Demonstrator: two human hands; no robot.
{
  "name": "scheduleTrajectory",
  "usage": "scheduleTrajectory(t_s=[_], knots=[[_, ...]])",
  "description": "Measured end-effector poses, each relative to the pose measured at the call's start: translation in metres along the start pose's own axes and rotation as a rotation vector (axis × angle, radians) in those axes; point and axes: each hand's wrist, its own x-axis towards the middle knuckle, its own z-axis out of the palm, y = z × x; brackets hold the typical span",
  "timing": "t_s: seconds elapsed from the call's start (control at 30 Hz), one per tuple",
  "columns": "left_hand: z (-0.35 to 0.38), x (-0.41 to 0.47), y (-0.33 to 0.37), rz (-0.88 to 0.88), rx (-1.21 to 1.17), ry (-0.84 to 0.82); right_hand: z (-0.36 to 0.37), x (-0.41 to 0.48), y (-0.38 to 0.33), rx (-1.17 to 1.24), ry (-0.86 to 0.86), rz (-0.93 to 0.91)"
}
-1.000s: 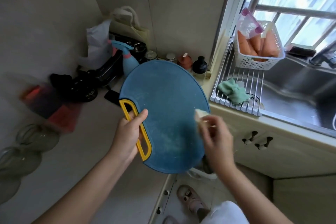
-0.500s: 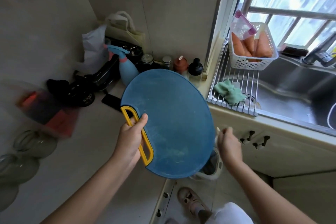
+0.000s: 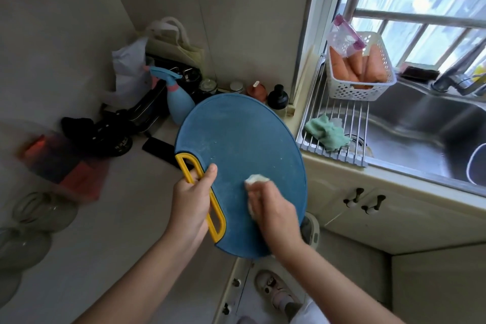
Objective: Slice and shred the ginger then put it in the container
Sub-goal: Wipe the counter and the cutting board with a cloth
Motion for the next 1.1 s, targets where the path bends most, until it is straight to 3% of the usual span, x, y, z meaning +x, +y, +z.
scheduleTrajectory(t_s=[0.1,0.2,0.33,0.53,0.63,0.73,0.9,0.97,1.03,1.1], knots=[[-0.009,0.002,0.004,-0.042,0.002,-0.002,-0.021,0.01,0.072,-0.077,-0.014,0.432],[-0.017,0.004,0.007,-0.089,-0.035,-0.009,-0.041,0.017,0.112,-0.09,0.1,0.596],[-0.016,0.005,0.007,-0.124,-0.012,-0.102,-0.037,0.037,0.062,0.108,0.231,0.343],[-0.006,-0.002,0.003,-0.019,0.072,-0.234,0.002,0.044,-0.052,0.337,-0.049,-0.277],[-0.007,-0.007,0.001,0.039,0.072,-0.235,0.007,0.041,-0.046,0.38,-0.045,-0.306],[-0.01,-0.009,-0.002,0.013,0.023,-0.248,0.009,0.038,-0.013,0.305,0.044,-0.125],[-0.024,-0.004,0.008,0.029,0.099,-0.259,-0.007,0.026,0.105,0.106,0.059,0.655],[-0.026,0.0,0.013,0.027,0.106,-0.27,-0.013,0.014,0.135,0.017,0.086,0.858],[-0.024,0.002,0.014,0.005,0.104,-0.272,-0.017,0.01,0.135,0.046,0.205,0.856],[-0.023,0.002,0.013,0.005,0.121,-0.258,-0.021,0.02,0.108,0.094,0.317,0.677]])
